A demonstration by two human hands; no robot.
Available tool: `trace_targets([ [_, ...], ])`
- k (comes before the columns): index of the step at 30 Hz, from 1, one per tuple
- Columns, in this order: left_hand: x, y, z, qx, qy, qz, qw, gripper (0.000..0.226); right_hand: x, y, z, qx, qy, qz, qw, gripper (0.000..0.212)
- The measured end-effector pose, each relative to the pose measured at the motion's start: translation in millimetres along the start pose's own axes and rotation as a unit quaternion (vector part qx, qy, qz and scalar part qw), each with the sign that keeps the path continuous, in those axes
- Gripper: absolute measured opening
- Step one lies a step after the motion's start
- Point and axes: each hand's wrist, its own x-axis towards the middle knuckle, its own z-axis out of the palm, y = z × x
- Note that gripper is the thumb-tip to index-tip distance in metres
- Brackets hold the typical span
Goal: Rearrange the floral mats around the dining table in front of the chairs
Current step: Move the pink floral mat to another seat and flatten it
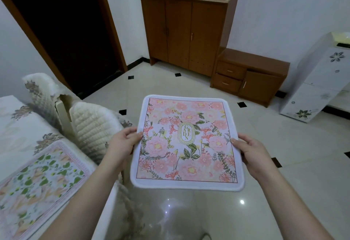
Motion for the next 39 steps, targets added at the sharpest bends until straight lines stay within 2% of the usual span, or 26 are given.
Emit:
trace_targets([
  [6, 40, 7, 41, 0.001, 0.026, -0.008, 1.0, 0.011, 66, -23, -21, -0.003, -0.023, 0.019, 1.0, 0.019],
  [14, 86, 15, 52, -0.032, 0.081, -0.013, 0.996, 0.01, 145, -42, -5, -0.022, -0.058, 0.023, 0.998, 0.024],
  [18, 121, 20, 45, -0.033, 0.1, -0.025, 0.994, 0.011, 190, -51, 18, -0.035, -0.069, 0.029, 0.997, 0.026],
  [27, 215, 46, 7, -0.111, 0.125, -0.041, 0.985, 0.01, 296, -88, 105, -0.062, -0.09, 0.026, 0.994, 0.025],
  [39, 332, 81, -21, -0.095, 0.163, -0.023, 0.982, 0.009, 417, -130, 183, -0.051, -0.135, 0.015, 0.989, 0.022],
])
